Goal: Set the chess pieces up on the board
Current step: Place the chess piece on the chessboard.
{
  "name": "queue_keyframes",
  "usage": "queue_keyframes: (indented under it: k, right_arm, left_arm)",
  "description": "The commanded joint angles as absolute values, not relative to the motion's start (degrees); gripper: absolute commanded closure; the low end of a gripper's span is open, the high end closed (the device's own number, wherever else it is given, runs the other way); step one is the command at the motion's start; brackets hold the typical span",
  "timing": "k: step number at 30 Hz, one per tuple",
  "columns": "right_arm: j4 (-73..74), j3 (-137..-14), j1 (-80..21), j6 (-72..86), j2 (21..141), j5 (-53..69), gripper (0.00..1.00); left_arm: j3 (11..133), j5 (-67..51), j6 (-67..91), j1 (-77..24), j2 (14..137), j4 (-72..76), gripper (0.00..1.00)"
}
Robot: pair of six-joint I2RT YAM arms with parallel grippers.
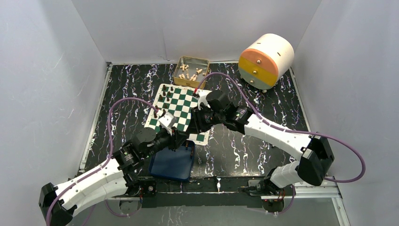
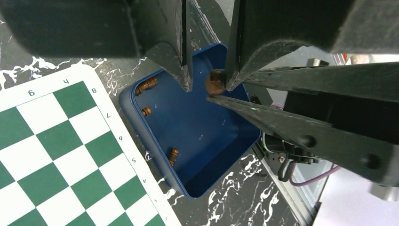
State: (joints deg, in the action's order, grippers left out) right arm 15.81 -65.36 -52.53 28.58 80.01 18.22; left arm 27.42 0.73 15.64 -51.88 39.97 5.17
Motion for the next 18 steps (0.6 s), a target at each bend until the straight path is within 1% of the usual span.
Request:
queue_keyframes:
  k: [1, 3, 4, 6, 8, 10, 11, 12, 14, 16, 17, 18]
  right_arm:
    - [16.78, -68.47, -52.48, 29.56, 80.33, 18.95, 0.6]
    - [16.59, -68.46, -52.46, 29.7, 80.39, 18.86, 0.61]
    - [16.16, -68.47, -52.43, 29.71, 80.46, 19.08, 0.64]
    - [14.92, -68.03, -52.45, 29.86, 80.28, 19.58, 0.73]
    - [12.65, -67.41, -52.45, 29.97, 79.86, 20.17, 0.85]
    - [10.64, -66.79, -52.4, 29.84, 79.29, 20.18, 0.92]
    - [9.71, -66.53, -52.46, 29.57, 79.04, 20.02, 0.95]
    - [8.64, -66.27, -52.47, 28.9, 78.75, 19.48, 0.96]
    - [5.86, -65.39, -52.45, 26.97, 77.66, 18.24, 0.94]
    - [1.36, -63.88, -52.46, 24.3, 76.32, 16.64, 0.93]
    - [-1.03, -63.21, -52.46, 23.27, 75.91, 15.03, 0.95]
    - [-2.49, -62.97, -52.45, 22.15, 75.77, 13.32, 0.96]
  left_arm:
    - [26.84, 2.08, 14.75, -52.05, 38.4, 7.99, 1.0]
    - [26.73, 2.11, 14.77, -52.05, 38.36, 8.15, 1.0]
    - [26.6, 2.1, 14.77, -52.03, 38.41, 8.17, 1.0]
    - [26.44, 2.19, 14.77, -52.08, 38.38, 8.26, 1.0]
    - [26.45, 2.46, 14.83, -52.04, 38.41, 8.26, 1.0]
    - [26.77, 4.27, 16.14, -52.03, 38.62, 7.35, 0.98]
    - [27.47, 5.9, 17.52, -52.04, 38.92, 5.44, 0.9]
    - [28.42, 7.59, 18.36, -52.03, 39.41, 3.52, 0.79]
    - [30.13, 9.8, 19.6, -52.03, 40.38, 0.57, 0.62]
    - [31.81, 12.41, 21.66, -52.08, 41.09, -4.27, 0.44]
    - [32.88, 14.2, 23.19, -52.04, 41.34, -6.48, 0.38]
    - [34.01, 16.35, 25.09, -52.04, 41.48, -9.06, 0.36]
